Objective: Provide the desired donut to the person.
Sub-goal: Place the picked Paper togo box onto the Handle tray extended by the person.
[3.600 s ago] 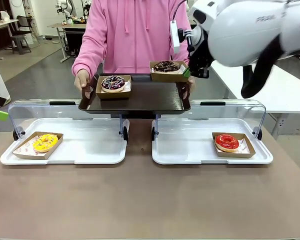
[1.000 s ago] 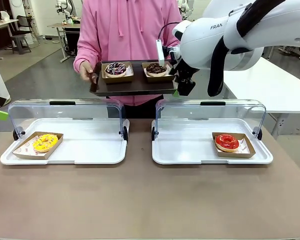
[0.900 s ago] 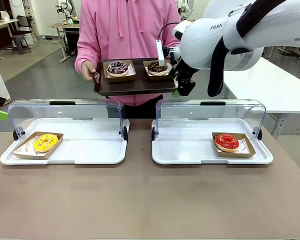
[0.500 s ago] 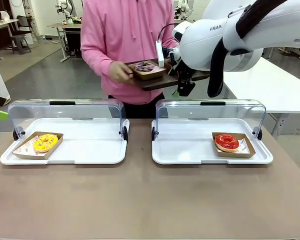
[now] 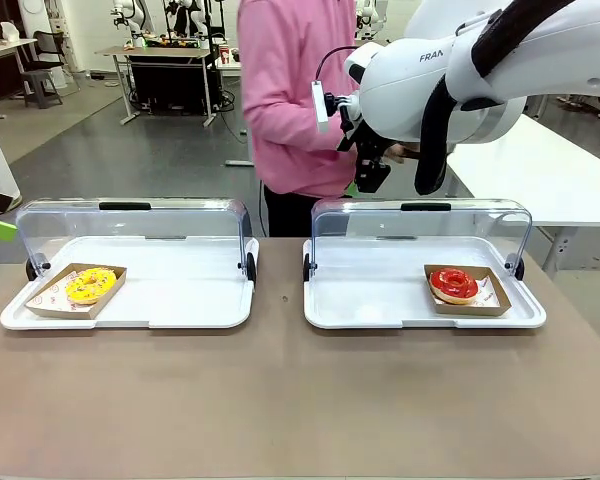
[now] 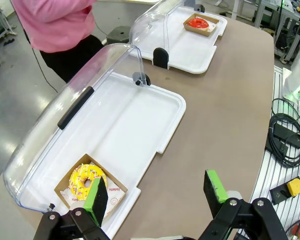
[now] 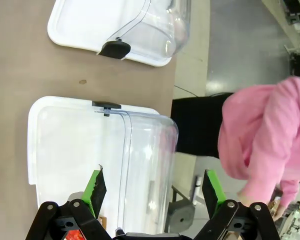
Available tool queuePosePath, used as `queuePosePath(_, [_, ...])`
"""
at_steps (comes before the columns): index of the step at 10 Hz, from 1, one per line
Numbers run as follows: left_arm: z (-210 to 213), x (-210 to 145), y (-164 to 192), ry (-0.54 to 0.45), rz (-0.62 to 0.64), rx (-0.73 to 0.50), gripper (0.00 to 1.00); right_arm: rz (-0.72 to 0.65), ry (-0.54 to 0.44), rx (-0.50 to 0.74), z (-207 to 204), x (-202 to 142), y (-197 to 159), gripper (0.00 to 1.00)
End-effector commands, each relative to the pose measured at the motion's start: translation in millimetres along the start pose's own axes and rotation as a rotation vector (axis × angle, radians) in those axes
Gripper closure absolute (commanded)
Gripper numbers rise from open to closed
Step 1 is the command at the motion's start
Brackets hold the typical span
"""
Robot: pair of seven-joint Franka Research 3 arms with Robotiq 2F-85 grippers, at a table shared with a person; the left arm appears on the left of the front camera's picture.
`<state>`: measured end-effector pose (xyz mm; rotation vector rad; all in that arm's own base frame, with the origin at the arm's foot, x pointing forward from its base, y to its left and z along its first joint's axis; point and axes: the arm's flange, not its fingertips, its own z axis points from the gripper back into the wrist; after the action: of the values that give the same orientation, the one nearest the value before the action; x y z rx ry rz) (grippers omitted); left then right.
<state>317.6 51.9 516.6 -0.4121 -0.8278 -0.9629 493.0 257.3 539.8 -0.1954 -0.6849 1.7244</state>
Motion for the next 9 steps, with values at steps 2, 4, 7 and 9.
queuePosePath(2, [0.4, -0.7, 0.9, -0.006, 0.0, 0.007, 0.0, 0.004, -0.002, -0.011, -2.1, -2.8, 2.6, 0.0])
queuePosePath(4, [0.4, -0.7, 0.9, -0.006, 0.0, 0.007, 0.0, 0.0, 0.0, 0.0, 0.0, 0.0, 0.0, 0.0])
queuePosePath(7, [0.4, -0.7, 0.9, -0.006, 0.0, 0.007, 0.0, -0.141, -0.105, -0.064, 117.2, -46.8, 22.3, 0.0])
queuePosePath(9, [0.4, -0.7, 0.9, -0.006, 0.0, 0.007, 0.0, -0.232, -0.214, -0.111, 189.5, -72.2, 71.8, 0.0])
